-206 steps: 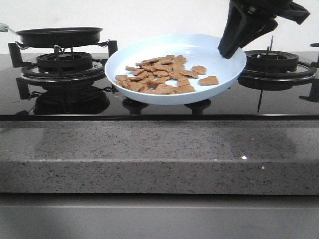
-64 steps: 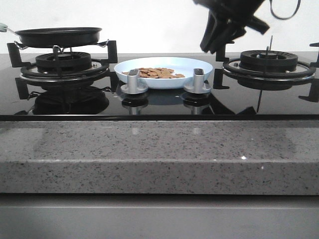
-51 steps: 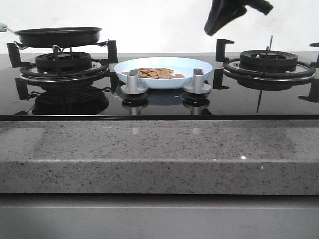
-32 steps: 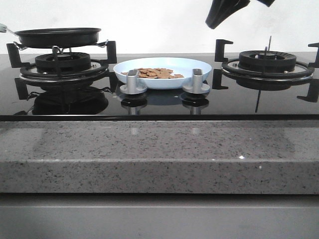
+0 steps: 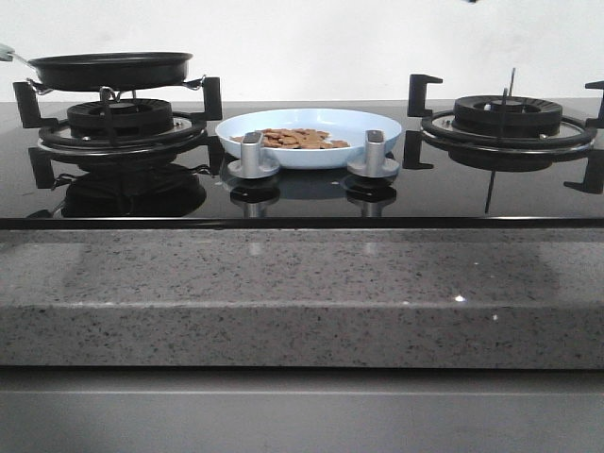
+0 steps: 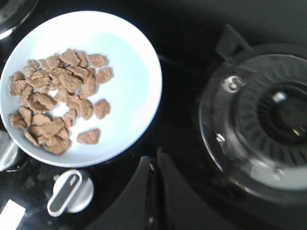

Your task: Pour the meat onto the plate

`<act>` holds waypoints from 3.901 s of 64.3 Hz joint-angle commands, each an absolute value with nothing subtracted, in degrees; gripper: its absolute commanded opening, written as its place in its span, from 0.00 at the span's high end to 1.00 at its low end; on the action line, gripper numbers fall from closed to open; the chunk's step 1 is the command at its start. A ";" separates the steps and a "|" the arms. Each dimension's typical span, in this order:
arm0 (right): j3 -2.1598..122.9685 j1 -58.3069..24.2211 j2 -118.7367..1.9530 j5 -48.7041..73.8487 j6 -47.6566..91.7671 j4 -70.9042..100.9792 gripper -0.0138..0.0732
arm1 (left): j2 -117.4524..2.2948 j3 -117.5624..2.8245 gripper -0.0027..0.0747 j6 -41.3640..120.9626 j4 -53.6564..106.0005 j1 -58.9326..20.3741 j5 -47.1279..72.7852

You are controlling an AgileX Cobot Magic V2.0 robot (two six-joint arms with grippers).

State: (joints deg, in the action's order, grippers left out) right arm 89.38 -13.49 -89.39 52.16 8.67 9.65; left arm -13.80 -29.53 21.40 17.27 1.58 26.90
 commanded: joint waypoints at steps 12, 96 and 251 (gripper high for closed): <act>66.17 -13.43 -66.90 34.28 7.04 3.98 0.91 | -14.42 -30.96 0.99 20.88 18.11 1.15 22.37; 23.60 -13.43 -15.69 17.63 6.79 5.53 0.91 | -14.42 -30.96 0.99 20.88 19.20 1.15 22.47; 23.60 -13.43 -15.69 17.63 6.79 5.53 0.91 | 1.16 0.55 0.99 4.39 6.27 0.43 4.51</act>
State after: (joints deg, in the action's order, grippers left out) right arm 21.98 -13.49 -15.27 22.73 6.60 5.33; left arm 0.15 0.16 4.88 5.70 0.89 9.77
